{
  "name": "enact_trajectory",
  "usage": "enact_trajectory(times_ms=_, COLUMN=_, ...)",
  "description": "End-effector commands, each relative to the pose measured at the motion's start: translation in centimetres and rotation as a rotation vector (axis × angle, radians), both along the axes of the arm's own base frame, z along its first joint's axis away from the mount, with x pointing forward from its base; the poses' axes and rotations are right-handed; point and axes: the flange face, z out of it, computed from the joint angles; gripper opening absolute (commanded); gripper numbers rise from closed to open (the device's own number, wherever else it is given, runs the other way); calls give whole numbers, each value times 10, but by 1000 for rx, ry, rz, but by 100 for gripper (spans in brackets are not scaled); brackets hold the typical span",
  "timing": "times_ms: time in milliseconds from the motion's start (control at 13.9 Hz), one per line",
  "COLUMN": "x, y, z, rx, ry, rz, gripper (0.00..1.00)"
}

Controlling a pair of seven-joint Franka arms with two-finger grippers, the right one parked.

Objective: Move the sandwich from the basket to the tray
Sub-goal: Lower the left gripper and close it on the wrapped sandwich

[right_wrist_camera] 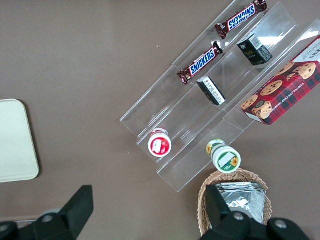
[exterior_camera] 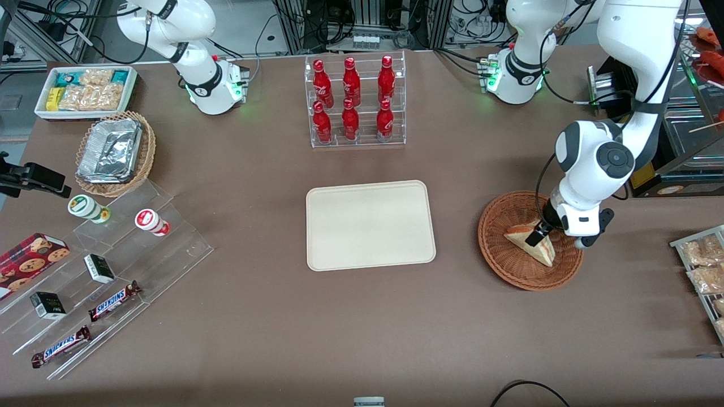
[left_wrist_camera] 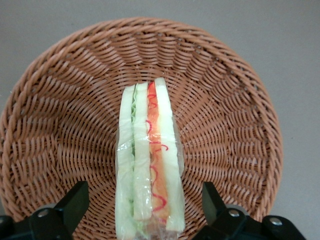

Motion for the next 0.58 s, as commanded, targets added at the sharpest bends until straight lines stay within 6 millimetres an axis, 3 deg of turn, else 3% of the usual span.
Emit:
enact_trajectory(times_ms=0, x=-1, y=-7, z=-7, rx=3, ry=-1, rz=8, gripper=99)
enact_trajectory(times_ms=72, x=0, y=-7, z=-8, rx=2, ry=-1, rz=17, gripper=81)
enact_trajectory(times_ms=144, x=2, y=-7, z=-7, rx=-1, ry=-2, rz=40, gripper=46)
enact_trajectory(times_ms=216, x=3, y=-8, z=-6, rx=-2, ry=-4, rz=48, gripper=3)
enact_trajectory(times_ms=504, x=8, y=-16, z=8, rx=-4, ry=-17, rz=34, gripper=0)
